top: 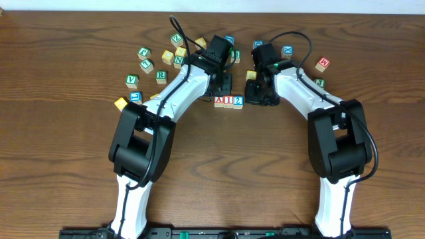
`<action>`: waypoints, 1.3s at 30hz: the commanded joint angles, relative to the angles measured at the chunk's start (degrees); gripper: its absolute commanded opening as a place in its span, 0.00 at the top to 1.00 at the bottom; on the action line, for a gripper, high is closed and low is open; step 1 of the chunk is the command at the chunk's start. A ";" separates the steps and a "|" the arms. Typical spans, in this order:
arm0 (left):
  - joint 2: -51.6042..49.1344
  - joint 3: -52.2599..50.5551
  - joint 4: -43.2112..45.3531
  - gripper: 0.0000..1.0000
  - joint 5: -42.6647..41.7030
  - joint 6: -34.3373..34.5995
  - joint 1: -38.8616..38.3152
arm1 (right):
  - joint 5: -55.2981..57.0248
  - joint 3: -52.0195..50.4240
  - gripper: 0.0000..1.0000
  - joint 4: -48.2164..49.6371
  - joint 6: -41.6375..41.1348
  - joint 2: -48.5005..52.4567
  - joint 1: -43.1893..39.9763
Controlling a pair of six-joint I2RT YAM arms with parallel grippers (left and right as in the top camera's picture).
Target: Spell out AI2
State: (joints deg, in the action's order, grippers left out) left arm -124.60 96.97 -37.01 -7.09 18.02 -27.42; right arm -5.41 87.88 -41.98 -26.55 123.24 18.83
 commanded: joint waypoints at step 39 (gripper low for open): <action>0.42 0.13 0.66 0.92 3.54 0.04 -1.01 | 2.08 -0.90 0.95 -0.81 -0.63 -1.40 -0.04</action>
State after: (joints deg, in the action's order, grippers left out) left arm -124.60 96.03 -36.32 -4.54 18.02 -28.91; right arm -4.43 87.70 -42.54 -26.55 123.04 18.83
